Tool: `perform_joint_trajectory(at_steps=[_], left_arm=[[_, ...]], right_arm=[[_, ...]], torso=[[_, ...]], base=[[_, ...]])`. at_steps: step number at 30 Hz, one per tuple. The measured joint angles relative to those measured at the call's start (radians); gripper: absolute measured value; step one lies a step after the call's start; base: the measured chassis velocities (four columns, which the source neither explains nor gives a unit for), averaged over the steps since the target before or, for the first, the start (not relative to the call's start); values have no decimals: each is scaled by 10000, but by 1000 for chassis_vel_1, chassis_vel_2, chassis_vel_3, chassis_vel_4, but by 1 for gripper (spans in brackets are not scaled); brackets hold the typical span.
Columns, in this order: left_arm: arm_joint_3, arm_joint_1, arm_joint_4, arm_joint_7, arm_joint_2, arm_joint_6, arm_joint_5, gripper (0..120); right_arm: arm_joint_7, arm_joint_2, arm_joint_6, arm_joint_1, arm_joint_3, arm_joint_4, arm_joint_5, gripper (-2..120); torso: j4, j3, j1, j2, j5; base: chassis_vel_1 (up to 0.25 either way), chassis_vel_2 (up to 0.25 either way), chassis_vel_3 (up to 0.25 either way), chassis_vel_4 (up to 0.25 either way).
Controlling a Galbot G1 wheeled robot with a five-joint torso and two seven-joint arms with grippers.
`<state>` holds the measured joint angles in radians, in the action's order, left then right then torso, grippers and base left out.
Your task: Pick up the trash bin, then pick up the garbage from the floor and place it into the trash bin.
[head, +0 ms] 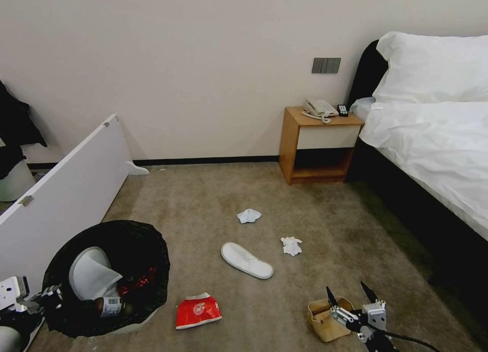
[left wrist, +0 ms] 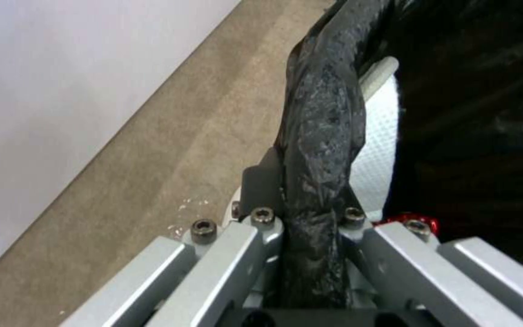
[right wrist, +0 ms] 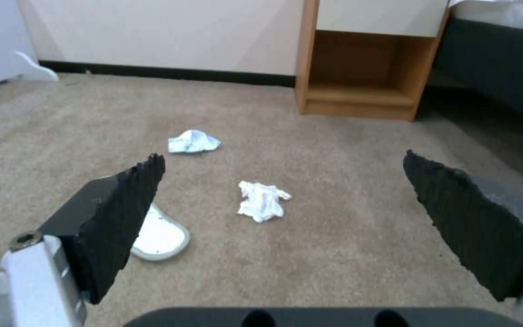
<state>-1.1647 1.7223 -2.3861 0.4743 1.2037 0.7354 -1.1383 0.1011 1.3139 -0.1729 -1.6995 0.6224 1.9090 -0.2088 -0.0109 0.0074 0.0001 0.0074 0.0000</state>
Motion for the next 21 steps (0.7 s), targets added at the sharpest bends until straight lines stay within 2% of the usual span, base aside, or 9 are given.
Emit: perform_joint_trajectory(at_steps=[9, 15, 18, 21], left_arm=[[-11, 27, -39, 0, 43, 0, 1, 3], [-13, 50, -71, 26, 88, 0, 13, 3], [-26, 83, -96, 46, 141, 0, 22, 3], [-39, 101, -103, 52, 165, 0, 30, 3]], right_arm=[[-265, -55, 232, 144, -140, -237, -224, 100], [-746, -200, 812, 354, -453, -498, -970, 100], [-1312, -287, 1775, 633, -679, -626, -1343, 100], [-1482, -313, 2248, 757, -739, -729, -1400, 100]], torso=[[0, 0, 0, 0, 0], [0, 0, 0, 0, 1], [0, 0, -1, 0, 0], [1, 0, -1, 0, 0]], base=[[-38, 50, 43, -38], [0, 0, 0, 0], [0, 0, 0, 0], [0, 0, 0, 0]])
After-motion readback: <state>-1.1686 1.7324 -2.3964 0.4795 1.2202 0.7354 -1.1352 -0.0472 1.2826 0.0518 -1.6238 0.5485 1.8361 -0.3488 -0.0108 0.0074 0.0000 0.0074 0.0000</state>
